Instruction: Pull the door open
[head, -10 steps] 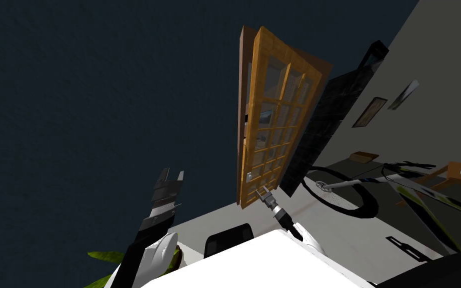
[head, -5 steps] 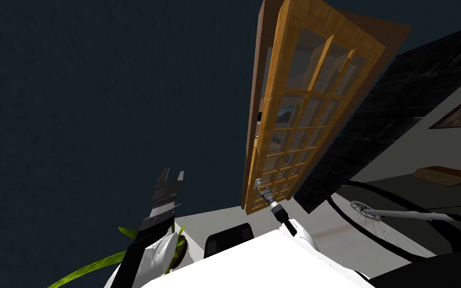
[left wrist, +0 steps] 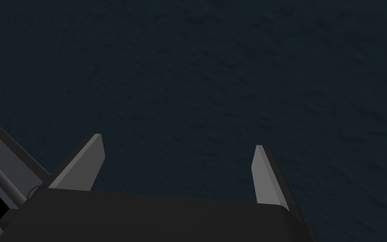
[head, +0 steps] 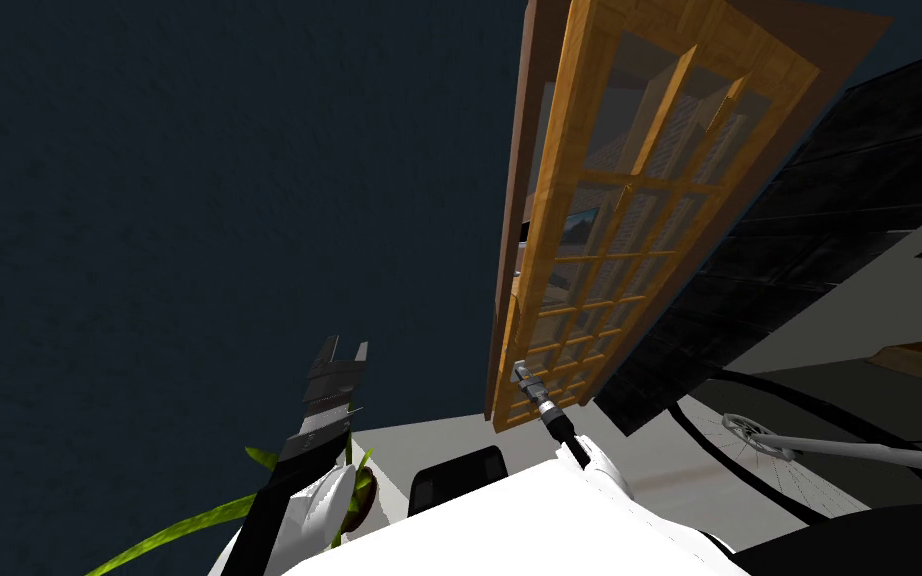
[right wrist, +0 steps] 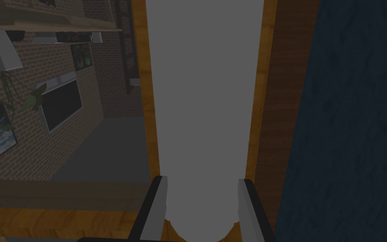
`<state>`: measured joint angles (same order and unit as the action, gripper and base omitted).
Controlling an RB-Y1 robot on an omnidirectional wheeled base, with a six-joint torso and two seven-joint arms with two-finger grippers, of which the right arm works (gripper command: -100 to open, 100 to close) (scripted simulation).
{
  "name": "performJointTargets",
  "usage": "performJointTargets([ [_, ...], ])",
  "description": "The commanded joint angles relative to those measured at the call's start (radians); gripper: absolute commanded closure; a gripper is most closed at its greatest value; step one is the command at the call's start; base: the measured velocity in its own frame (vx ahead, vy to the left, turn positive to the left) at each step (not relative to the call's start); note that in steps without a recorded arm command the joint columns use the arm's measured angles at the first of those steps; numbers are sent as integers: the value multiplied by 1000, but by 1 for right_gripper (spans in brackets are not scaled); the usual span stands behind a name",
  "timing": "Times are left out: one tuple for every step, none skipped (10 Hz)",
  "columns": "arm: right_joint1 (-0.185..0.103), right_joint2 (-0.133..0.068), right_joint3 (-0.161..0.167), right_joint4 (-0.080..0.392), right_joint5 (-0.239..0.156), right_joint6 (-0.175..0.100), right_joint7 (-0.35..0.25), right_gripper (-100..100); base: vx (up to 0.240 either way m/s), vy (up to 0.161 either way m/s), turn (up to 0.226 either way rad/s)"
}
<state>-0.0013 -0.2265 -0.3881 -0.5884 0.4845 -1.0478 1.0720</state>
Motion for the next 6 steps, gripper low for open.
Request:
performJointTargets([
  [1, 1, 1, 0, 0, -1, 0, 100, 0, 0, 0],
  [1, 1, 1, 0, 0, -1, 0, 100, 0, 0, 0],
  [1, 1, 1, 0, 0, -1, 0, 100, 0, 0, 0],
  [-2, -1, 10, 2, -13, 1, -36, 100, -21, -11, 27],
  [-3, -2, 12, 3, -16, 1, -44, 100, -27, -17, 28],
  [-5, -3, 20, 5, -27, 2, -75, 100, -29, -13, 27],
])
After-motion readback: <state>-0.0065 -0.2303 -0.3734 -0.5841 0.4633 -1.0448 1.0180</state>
